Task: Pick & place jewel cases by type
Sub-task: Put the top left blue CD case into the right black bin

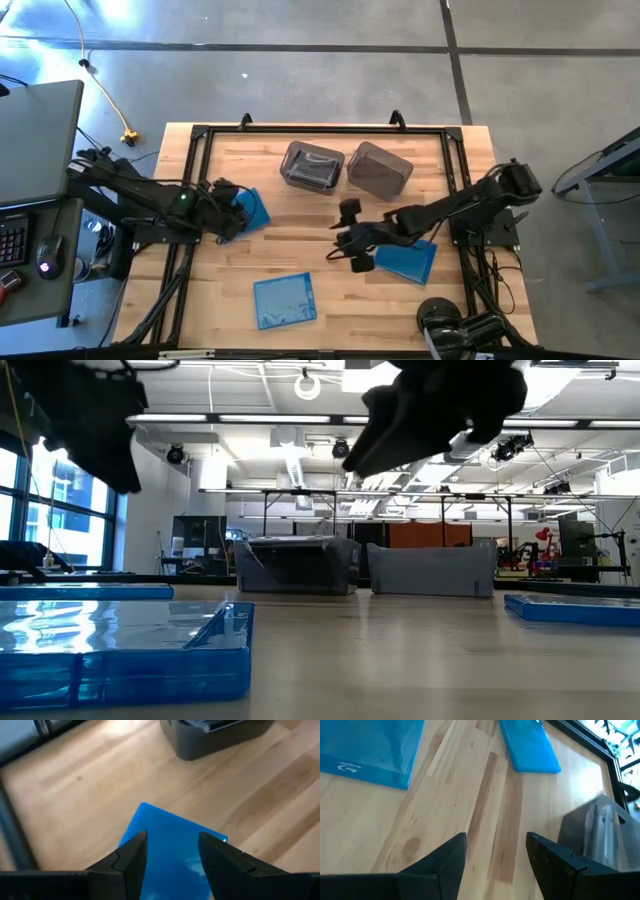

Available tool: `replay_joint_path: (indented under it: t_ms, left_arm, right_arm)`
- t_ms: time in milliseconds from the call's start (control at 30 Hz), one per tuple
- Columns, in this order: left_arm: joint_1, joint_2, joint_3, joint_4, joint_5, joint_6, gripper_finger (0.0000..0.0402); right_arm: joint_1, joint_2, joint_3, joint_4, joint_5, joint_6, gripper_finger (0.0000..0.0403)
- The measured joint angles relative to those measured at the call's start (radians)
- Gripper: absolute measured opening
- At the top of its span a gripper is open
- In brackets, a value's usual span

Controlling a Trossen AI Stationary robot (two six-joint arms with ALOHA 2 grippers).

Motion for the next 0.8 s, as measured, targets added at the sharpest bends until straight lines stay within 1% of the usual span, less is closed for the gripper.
replay_joint_path:
  t_ms: [133, 267, 367, 500, 567, 633, 733, 800]
  left_arm:
    - [0.047, -0.005, -0.09, 0.108, 0.012, -0.003, 0.0172]
    - [0.082, 0.026, -0.127, 0.164, 0.035, -0.003, 0.0172]
    - [0.091, 0.048, -0.136, 0.144, 0.046, -0.001, 0.0172]
    - [0.09, 0.077, -0.155, 0.148, 0.007, 0.0, 0.0172]
    - [0.09, 0.086, -0.165, 0.162, 0.01, -0.003, 0.0172]
    - [0.09, 0.102, -0.179, 0.178, 0.048, 0.001, 0.0172]
    - [0.09, 0.125, -0.212, 0.244, 0.174, 0.042, 0.0171]
    - [0.09, 0.154, -0.235, 0.33, 0.247, 0.103, 0.0168]
  right_arm:
    - [-0.018, 0.042, 0.0, 0.038, -0.003, -0.01, 0.0204]
    - [-0.034, 0.049, 0.0, 0.058, -0.003, 0.06, 0.0204]
    - [-0.043, 0.049, 0.001, 0.067, -0.003, 0.095, 0.0204]
    - [-0.051, 0.049, 0.001, 0.074, -0.01, 0.095, 0.0204]
    - [-0.052, 0.049, 0.001, 0.074, -0.011, 0.095, 0.0204]
    - [-0.052, 0.049, 0.002, 0.077, -0.007, 0.096, 0.0204]
    - [-0.052, 0.049, 0.002, 0.077, -0.024, 0.097, 0.0204]
    - [-0.052, 0.049, 0.002, 0.072, -0.035, 0.097, 0.0204]
